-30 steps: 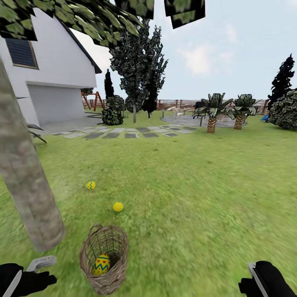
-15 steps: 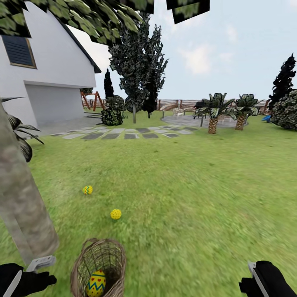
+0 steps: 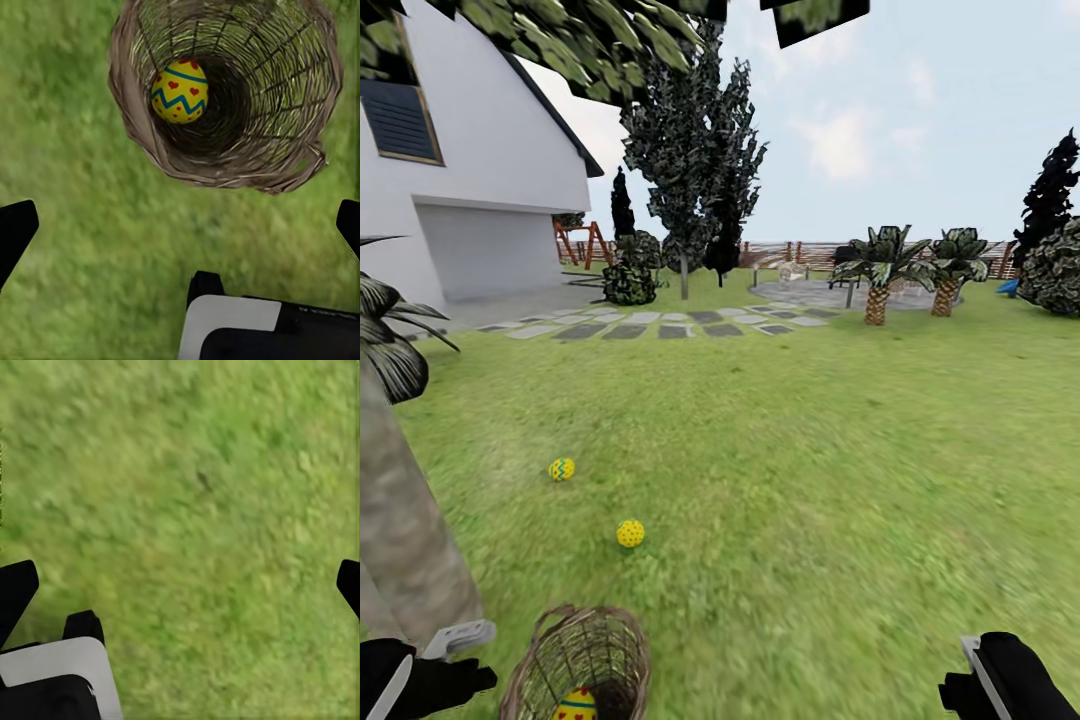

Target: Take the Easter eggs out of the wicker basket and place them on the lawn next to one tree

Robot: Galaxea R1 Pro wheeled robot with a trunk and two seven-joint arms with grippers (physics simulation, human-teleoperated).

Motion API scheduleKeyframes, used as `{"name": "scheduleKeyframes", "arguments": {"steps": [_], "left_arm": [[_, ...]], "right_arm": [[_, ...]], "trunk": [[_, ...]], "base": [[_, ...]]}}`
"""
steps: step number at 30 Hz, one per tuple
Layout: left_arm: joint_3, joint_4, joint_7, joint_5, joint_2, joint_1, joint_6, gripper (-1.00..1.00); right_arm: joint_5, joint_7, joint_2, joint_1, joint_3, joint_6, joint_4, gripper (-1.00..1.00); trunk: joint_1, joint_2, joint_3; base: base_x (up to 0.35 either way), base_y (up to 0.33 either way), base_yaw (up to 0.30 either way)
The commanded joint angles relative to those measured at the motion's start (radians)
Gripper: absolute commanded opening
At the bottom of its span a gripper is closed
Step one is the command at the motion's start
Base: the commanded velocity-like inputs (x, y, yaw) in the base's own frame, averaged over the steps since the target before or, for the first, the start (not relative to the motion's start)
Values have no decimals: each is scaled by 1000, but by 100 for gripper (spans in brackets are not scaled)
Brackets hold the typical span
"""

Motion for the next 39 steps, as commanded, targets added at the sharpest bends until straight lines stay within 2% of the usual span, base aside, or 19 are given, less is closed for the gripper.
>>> {"name": "scheduleKeyframes", "arguments": {"steps": [1,20,25,39], "left_arm": [[1,-1,-2,1,-1,-1,5,100],[-2,-1,0,0,-1,-1,5,100],[1,-1,-1,0,-1,-1,5,100],[-2,-1,0,-1,-1,-1,5,100]], "right_arm": [[9,7,0,-1,-1,4,-1,100],[10,6,2,-1,-2,5,-3,100],[10,5,2,-1,-2,5,-2,100],[9,5,2,-1,-3,5,-1,100]], "trunk": [[1,-1,-1],[1,-1,-1],[1,-1,-1],[54,-99,-45]], "base": [[320,-11,0],[254,-1,0],[47,0,0],[1,0,0]]}}
